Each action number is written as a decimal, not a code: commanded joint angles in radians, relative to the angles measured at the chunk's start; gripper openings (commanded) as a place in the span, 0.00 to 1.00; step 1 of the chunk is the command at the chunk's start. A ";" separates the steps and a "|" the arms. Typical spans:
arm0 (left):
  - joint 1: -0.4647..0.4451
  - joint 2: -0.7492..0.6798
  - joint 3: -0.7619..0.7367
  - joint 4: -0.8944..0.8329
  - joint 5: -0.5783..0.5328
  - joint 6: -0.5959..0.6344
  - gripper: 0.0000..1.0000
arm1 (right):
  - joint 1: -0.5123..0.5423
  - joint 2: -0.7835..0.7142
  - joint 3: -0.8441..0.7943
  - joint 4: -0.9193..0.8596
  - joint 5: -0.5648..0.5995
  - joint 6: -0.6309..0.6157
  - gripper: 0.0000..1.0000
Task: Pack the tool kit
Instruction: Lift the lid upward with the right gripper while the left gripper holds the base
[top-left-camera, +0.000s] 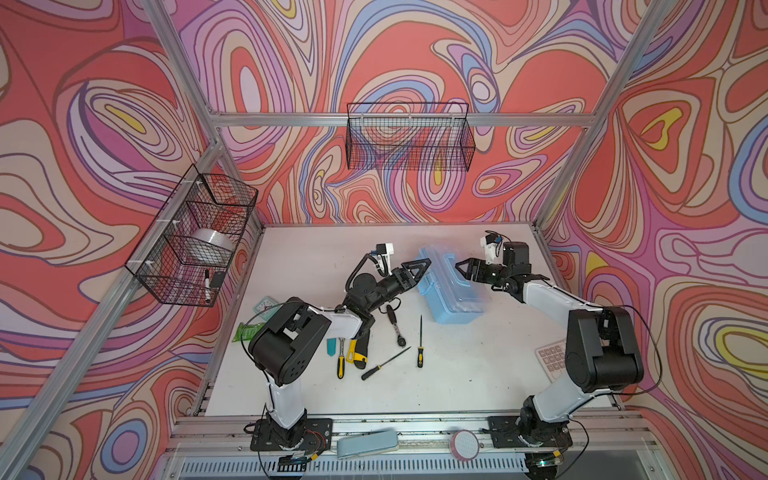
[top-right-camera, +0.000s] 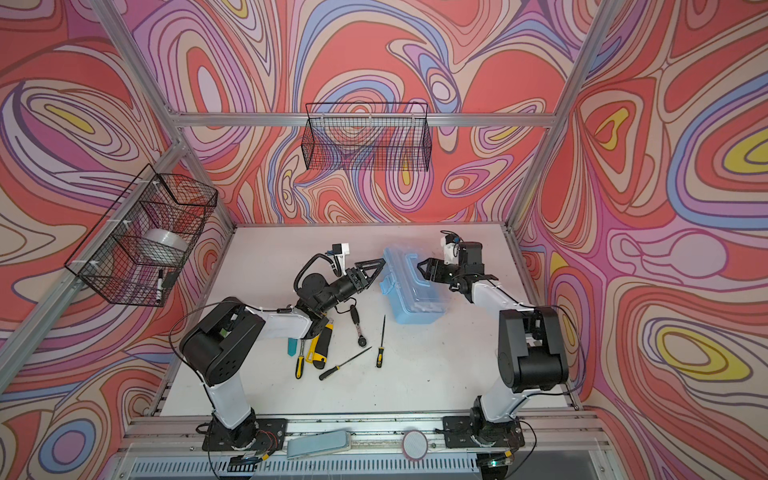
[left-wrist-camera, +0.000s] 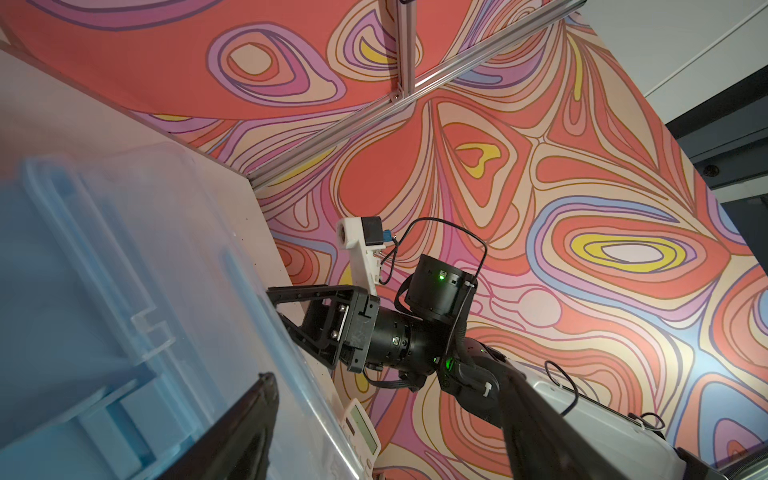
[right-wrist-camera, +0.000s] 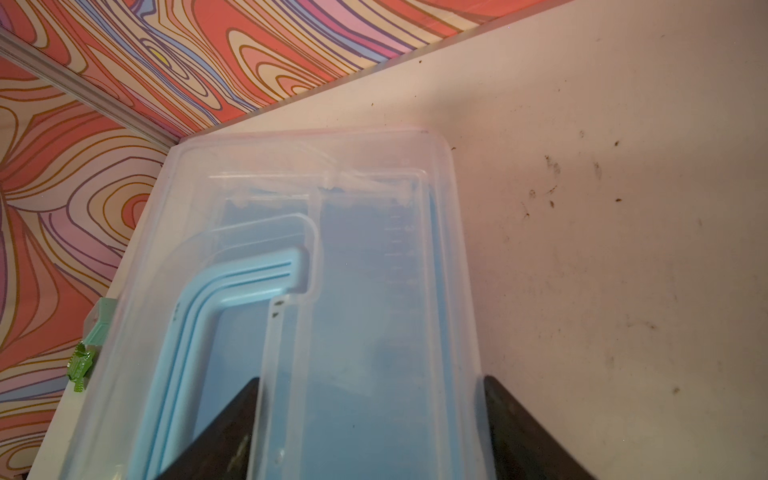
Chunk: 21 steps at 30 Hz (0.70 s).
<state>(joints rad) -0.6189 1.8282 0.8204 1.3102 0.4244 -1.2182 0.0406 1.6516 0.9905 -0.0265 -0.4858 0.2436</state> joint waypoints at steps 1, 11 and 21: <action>0.013 -0.023 -0.027 0.057 -0.014 -0.017 0.85 | -0.002 0.074 -0.052 -0.210 0.100 -0.030 0.65; 0.013 0.046 -0.019 0.048 -0.011 -0.071 0.85 | -0.002 0.018 -0.050 -0.210 0.015 0.009 0.65; 0.013 0.047 -0.030 -0.055 -0.027 -0.064 0.86 | -0.002 -0.009 -0.059 -0.176 -0.036 0.061 0.65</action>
<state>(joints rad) -0.6086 1.8885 0.7853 1.2648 0.4015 -1.2865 0.0349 1.6302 0.9802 -0.0494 -0.5217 0.2806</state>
